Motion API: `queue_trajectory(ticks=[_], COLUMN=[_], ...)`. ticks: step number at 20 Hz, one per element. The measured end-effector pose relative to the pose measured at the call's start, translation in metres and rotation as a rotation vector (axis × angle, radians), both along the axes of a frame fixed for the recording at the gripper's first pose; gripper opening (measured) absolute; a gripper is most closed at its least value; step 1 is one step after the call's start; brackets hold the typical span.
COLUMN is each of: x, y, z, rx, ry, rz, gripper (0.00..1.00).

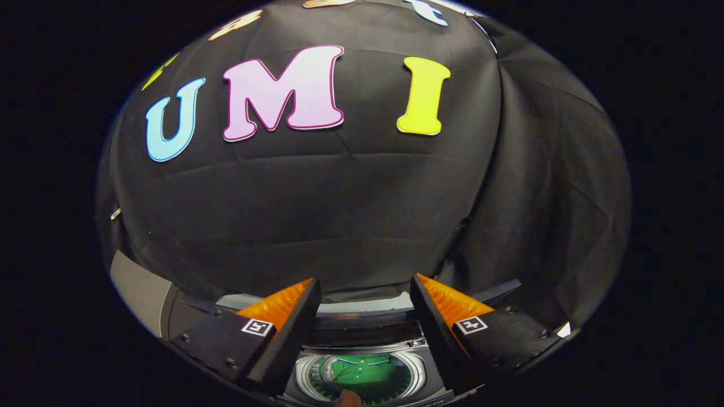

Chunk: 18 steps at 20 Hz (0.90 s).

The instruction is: Put the clothes into the washing machine and then close the washing machine lid.

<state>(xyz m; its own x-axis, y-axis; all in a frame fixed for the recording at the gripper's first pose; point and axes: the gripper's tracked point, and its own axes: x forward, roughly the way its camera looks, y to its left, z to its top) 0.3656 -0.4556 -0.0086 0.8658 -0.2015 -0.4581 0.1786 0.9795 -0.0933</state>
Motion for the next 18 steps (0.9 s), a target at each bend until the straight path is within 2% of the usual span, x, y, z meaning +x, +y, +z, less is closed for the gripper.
queue_trajectory(ticks=[18], x=[-0.049], y=[0.003], z=[-0.005], rx=[-0.003], ry=[-0.015], rz=[0.008], gripper=[1.00])
